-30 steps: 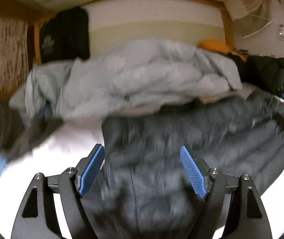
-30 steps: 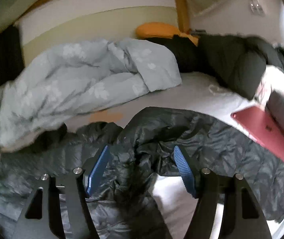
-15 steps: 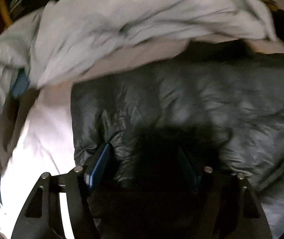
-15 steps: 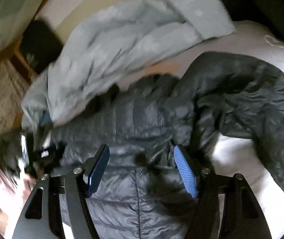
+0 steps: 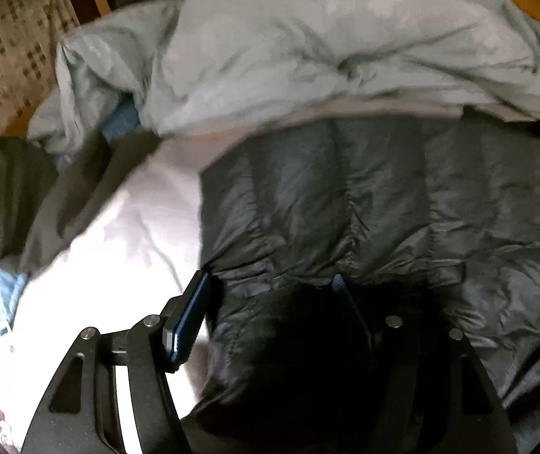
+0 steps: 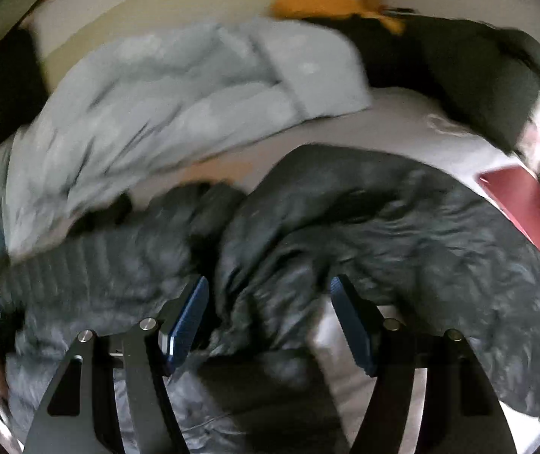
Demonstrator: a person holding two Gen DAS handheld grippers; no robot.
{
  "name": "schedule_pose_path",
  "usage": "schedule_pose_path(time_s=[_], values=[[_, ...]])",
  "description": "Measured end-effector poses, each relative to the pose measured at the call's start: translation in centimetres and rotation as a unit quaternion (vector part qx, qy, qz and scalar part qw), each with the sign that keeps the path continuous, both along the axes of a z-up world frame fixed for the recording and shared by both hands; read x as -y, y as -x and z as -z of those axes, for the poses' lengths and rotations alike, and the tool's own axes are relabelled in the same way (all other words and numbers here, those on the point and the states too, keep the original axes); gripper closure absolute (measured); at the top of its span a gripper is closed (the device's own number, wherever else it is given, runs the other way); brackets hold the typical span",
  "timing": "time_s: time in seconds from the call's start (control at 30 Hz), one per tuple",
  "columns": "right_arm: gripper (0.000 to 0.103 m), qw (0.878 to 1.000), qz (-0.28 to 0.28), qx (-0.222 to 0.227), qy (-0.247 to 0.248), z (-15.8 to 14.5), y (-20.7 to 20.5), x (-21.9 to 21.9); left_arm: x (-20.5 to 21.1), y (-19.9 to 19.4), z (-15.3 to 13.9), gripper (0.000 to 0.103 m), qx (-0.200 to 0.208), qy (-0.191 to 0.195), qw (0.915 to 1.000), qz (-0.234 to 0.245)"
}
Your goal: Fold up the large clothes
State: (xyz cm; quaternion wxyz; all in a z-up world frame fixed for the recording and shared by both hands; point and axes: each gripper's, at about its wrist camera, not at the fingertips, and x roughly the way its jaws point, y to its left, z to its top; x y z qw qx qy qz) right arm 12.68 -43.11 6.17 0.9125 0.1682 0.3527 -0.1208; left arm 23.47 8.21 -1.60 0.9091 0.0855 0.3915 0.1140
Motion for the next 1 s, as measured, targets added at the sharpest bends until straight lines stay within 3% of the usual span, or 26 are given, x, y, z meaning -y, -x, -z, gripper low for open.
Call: schedule_pose_path(time_s=[0.13,0.23,0.37,0.47,0.53,0.63,0.73,0.77,0.83,0.87,0.9,0.97,1.0], values=[[0.034,0.998,0.026,-0.008,-0.050,0.6,0.3,2.6,2.2,5.0,-3.2,0.037,0.086,-0.028,0.9930,0.076],[0.034,0.995,0.037,-0.019,-0.094,1.7,0.2,4.0,2.7,9.2,-4.7,0.036,0.116,-0.010,0.9850,0.127],[0.034,0.986,0.030,-0.036,-0.162,4.0,-1.0,5.4,2.2,12.1,-3.9,0.034,0.104,0.013,0.9844,0.142],[0.034,0.973,0.032,-0.058,-0.219,7.1,-2.7,6.2,0.8,10.7,-1.7,0.034,0.076,0.030,0.9888,0.125],[0.034,0.968,0.035,-0.040,-0.246,8.2,-3.0,6.5,0.3,9.6,-0.3,0.034,0.049,0.052,0.9910,0.113],[0.034,0.969,0.042,-0.008,-0.241,8.0,-3.5,7.3,0.7,8.8,0.5,0.033,0.045,0.049,0.9909,0.117],[0.037,0.974,0.108,-0.003,-0.197,8.1,-3.3,8.7,1.3,8.7,1.2,0.033,0.032,0.037,0.9913,0.122],[0.043,0.973,0.122,-0.001,-0.194,8.3,-3.1,9.0,1.4,8.7,1.3,0.033,0.031,0.035,0.9914,0.122],[0.065,0.970,0.148,-0.012,-0.194,8.5,-2.7,9.5,1.2,8.6,1.4,0.032,0.030,0.037,0.9913,0.122],[0.091,0.968,0.171,-0.024,-0.182,8.4,-2.3,9.8,1.1,8.5,1.4,0.032,0.029,0.040,0.9914,0.122],[0.102,0.966,0.203,-0.042,-0.158,8.1,-1.9,10.0,1.1,8.5,1.4,0.032,0.027,0.042,0.9914,0.121],[0.103,0.949,0.296,-0.093,-0.050,6.3,-0.4,9.8,1.1,8.5,1.5,0.031,0.027,0.042,0.9915,0.120],[0.103,0.947,0.308,-0.080,-0.034,5.1,0.3,9.5,1.1,8.5,1.5,0.031,0.027,0.041,0.9915,0.121]])
